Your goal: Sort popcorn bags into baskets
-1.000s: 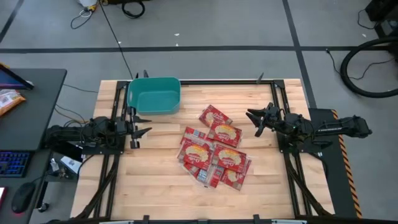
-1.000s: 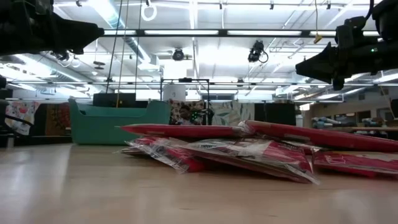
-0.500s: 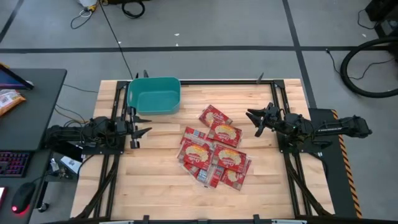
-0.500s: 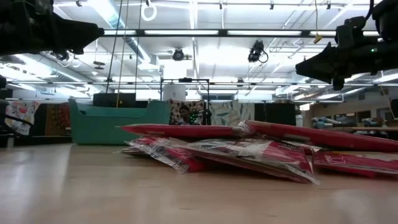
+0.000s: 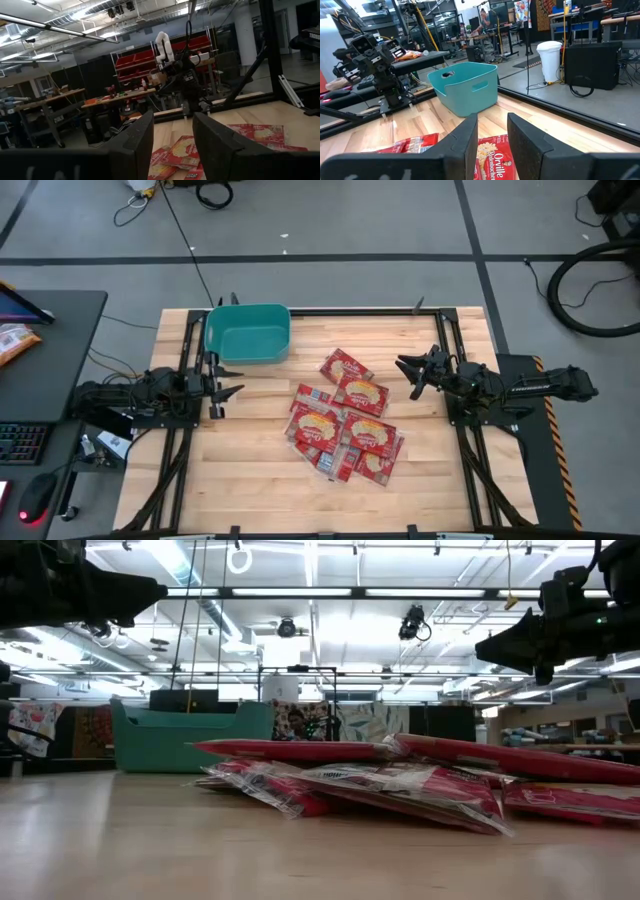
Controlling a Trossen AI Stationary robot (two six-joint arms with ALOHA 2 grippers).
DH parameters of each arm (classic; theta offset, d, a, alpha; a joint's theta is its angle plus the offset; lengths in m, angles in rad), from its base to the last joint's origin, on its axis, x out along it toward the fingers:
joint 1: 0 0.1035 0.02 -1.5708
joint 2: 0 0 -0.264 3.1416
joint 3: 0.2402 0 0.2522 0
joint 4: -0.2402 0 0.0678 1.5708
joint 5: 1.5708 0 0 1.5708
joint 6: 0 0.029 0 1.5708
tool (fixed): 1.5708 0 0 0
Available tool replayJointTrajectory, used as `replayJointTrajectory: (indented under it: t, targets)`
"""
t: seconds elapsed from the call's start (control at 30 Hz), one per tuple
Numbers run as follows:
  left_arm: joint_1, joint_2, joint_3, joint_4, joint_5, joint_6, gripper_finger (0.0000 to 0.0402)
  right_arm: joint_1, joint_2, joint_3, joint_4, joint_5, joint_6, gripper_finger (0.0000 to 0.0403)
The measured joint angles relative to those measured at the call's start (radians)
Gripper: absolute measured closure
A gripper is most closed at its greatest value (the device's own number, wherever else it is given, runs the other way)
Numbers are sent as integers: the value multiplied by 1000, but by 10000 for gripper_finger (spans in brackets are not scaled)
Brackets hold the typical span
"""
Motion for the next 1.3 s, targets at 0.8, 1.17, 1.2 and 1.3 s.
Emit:
replayJointTrajectory:
  t: [0.8,1.17,1.2,1.3]
  targets:
    - [0,0,0,0,0,0,260,0,0,0,0,0,0,292]
    - [0,0,0,8,5,-35,260,0,0,0,0,0,0,292]
    - [-3,0,0,17,21,-126,260,0,0,0,0,0,0,292]
    - [-8,4,0,43,55,-489,260,0,0,0,0,0,0,292]
